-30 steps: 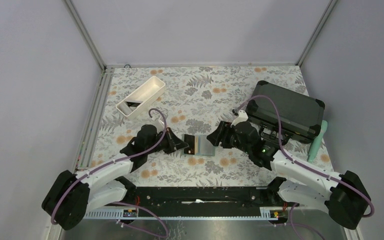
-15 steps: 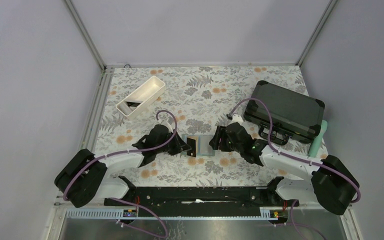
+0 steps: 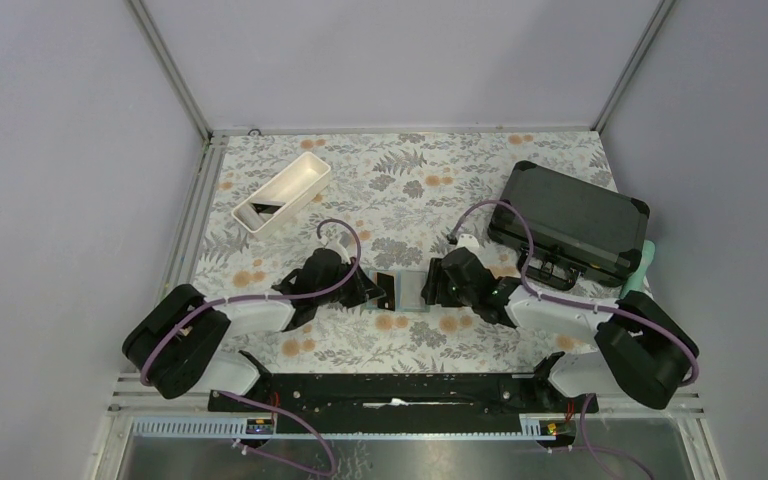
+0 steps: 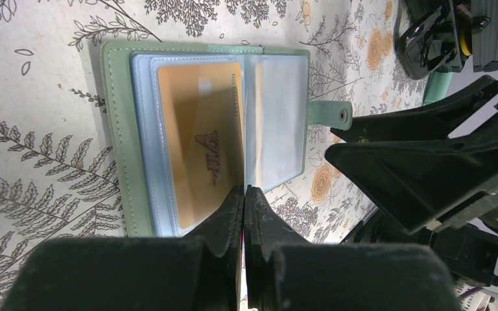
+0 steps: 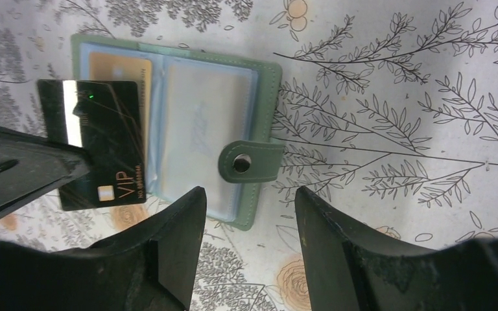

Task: Put the credit cards into the card holder
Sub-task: Insert the credit card into the card holder.

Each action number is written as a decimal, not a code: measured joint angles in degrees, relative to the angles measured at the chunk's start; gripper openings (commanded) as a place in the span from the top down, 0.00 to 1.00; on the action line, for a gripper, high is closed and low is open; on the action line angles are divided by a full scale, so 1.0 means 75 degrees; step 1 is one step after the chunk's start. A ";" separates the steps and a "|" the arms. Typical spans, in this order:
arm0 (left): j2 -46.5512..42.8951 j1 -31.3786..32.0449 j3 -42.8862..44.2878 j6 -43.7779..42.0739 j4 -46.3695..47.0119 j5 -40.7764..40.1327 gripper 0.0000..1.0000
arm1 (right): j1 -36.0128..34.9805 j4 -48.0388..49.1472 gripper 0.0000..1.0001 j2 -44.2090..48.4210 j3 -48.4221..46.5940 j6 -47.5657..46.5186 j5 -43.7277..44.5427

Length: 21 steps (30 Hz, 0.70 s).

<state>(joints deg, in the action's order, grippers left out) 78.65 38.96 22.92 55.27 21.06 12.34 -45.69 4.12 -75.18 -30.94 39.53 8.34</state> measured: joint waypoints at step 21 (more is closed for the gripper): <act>0.0498 0.0000 0.0236 -0.0335 0.0152 0.0125 1.00 | 0.0000 0.0510 0.69 -0.1169 -0.0315 -0.0358 0.0420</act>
<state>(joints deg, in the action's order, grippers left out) 82.39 38.96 24.69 52.75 22.20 13.28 -45.69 7.94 -83.94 -33.30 36.84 11.49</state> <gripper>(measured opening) 0.022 0.362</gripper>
